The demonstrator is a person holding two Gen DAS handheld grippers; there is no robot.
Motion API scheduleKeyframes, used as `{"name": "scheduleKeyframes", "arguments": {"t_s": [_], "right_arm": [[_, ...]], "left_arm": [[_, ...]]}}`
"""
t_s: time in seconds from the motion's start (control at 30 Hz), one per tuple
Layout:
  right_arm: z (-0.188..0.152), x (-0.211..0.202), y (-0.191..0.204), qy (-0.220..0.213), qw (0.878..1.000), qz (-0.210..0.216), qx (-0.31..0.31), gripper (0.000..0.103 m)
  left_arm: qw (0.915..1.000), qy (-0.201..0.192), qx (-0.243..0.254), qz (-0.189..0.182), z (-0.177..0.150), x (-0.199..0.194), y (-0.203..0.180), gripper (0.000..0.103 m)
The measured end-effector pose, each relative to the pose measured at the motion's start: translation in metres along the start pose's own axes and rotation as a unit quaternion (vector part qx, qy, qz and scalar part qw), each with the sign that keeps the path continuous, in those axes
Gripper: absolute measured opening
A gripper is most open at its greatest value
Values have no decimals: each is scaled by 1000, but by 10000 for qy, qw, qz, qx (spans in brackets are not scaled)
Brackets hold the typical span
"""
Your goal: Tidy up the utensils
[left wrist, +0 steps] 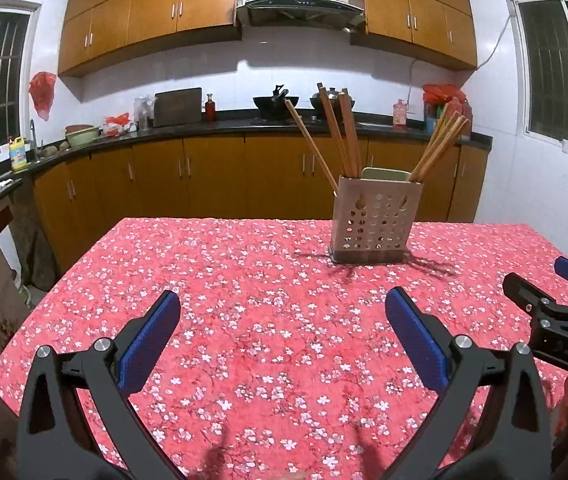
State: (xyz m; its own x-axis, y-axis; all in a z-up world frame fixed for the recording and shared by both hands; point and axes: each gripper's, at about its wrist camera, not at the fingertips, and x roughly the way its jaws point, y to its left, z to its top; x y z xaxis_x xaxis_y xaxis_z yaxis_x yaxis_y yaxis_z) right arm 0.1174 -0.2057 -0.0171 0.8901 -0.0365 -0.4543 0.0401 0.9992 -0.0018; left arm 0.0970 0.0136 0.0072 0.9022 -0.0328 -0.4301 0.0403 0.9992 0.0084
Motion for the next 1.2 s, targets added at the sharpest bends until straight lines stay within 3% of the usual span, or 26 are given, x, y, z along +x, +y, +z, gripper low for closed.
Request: {"name": "scheduleKeyframes", "arguments": {"t_s": [1.2], "right_arm": [[-22, -12, -14, 45, 9999, -96, 135, 99]], "left_arm": [[10000, 87, 37, -22, -20, -4, 2, 101]]}}
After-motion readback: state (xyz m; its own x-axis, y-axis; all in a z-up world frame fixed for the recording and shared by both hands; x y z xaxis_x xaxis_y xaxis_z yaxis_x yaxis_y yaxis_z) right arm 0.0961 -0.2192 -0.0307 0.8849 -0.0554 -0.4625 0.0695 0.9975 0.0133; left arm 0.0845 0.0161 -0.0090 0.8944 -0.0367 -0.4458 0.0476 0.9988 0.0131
